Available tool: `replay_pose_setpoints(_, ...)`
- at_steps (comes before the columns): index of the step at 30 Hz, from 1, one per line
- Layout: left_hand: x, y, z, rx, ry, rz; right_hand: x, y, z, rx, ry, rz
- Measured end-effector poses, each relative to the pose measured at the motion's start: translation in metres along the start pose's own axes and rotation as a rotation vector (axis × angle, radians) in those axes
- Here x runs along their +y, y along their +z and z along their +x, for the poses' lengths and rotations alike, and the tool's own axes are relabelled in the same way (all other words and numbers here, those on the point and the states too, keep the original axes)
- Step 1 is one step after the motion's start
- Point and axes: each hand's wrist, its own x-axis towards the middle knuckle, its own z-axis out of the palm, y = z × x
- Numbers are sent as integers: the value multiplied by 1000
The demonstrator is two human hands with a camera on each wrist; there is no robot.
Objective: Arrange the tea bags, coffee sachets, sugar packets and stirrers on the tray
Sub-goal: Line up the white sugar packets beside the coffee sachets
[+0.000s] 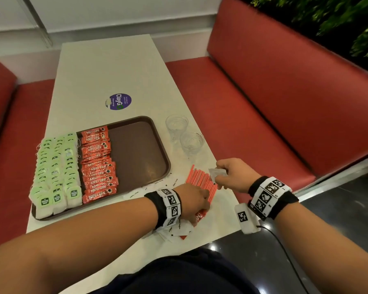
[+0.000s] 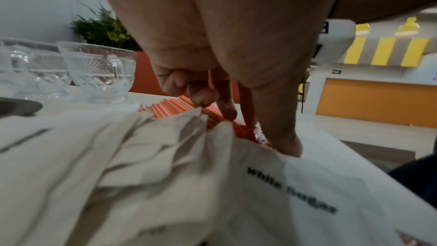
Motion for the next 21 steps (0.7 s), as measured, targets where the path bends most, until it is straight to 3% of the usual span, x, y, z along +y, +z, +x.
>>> replay_pose_setpoints(16,-7,15,1,122,94,54,-11,12,5,-13,-50,33)
replay_pose_setpoints(21,-5,15,5,73,88,101,-6,15,9,-12,-64,22)
